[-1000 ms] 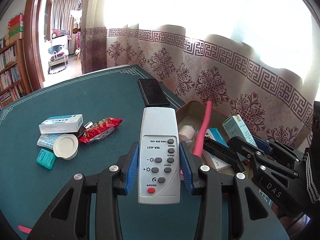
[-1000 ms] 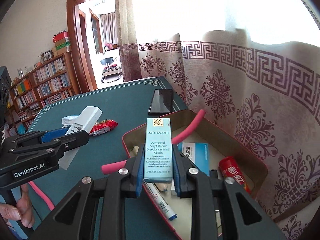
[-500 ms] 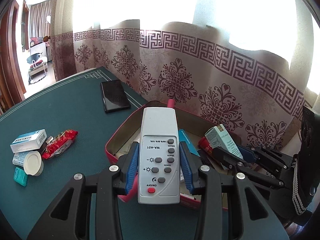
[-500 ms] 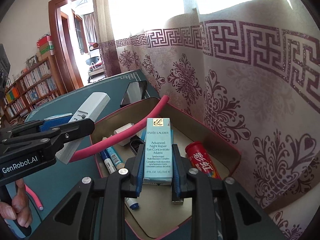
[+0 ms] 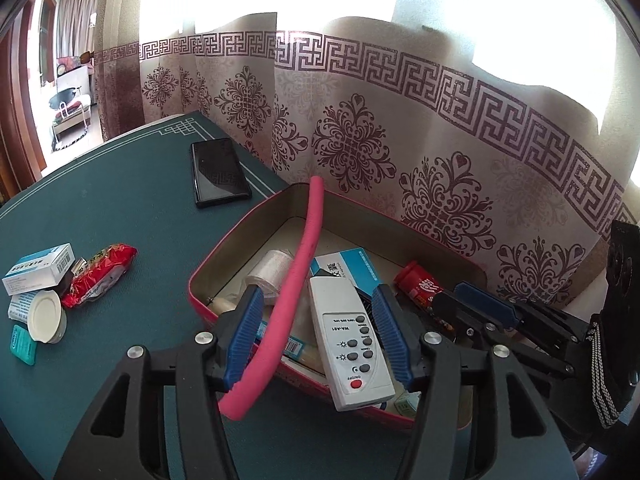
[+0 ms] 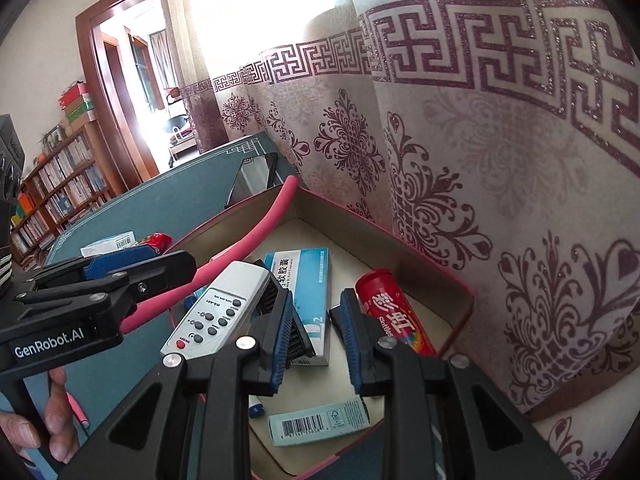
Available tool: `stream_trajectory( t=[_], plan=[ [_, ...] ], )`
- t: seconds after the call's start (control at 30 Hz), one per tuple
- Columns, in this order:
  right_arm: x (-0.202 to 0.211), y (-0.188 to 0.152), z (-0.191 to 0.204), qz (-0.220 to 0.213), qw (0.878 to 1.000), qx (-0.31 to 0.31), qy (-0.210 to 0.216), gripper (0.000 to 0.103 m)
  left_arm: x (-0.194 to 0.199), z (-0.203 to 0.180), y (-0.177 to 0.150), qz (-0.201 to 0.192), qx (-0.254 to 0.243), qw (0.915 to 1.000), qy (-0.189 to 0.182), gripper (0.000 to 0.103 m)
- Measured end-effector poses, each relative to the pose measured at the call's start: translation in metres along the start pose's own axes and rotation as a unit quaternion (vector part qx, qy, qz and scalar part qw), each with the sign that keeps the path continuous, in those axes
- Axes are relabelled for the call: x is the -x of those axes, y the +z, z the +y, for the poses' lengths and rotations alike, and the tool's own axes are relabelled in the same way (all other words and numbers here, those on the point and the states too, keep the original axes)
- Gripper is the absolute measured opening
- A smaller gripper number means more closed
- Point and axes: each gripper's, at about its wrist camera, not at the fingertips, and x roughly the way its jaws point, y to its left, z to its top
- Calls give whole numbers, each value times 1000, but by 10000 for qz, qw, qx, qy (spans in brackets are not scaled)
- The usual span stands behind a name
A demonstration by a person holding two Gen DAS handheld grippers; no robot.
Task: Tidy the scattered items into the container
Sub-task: 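Carry the remote and Estee Lauder box into the red tin and open both tools, then grasp the teal Glide floss case with the left tool while the right tool grasps the red snack packet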
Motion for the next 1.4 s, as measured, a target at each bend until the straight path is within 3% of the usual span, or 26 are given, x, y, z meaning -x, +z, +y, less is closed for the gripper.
stream_trajectory(
  t=[0.3, 0.5, 0.6, 0.7, 0.83, 1.1, 1.4],
  plan=[
    [-2, 9, 32, -65, 9994, 180, 273, 28, 16, 37, -5, -88, 384, 9990, 198, 60],
    [-9, 13, 66, -41, 9975, 366, 604, 34, 30, 73, -13, -129, 688, 9964, 470, 60],
    [-12, 14, 89, -27, 9953, 541, 797, 43, 35, 97, -20, -111, 933, 9936, 627, 61],
    [-14, 14, 112, -54, 9927, 734, 958, 50, 40, 124, -28, -98, 1155, 9890, 916, 66],
    [-19, 13, 142, -73, 9885, 977, 1156, 72, 49, 161, -41, -71, 1430, 9801, 1376, 67],
    [-37, 5, 201, 70, 9773, 1552, 1439, 75, 64, 220, -61, -42, 1901, 9624, 1939, 67],
    [-78, 3, 244, 276, 9719, 1891, 1372, 76, 59, 258, -72, 118, 2084, 9539, 2156, 67]
  ],
)
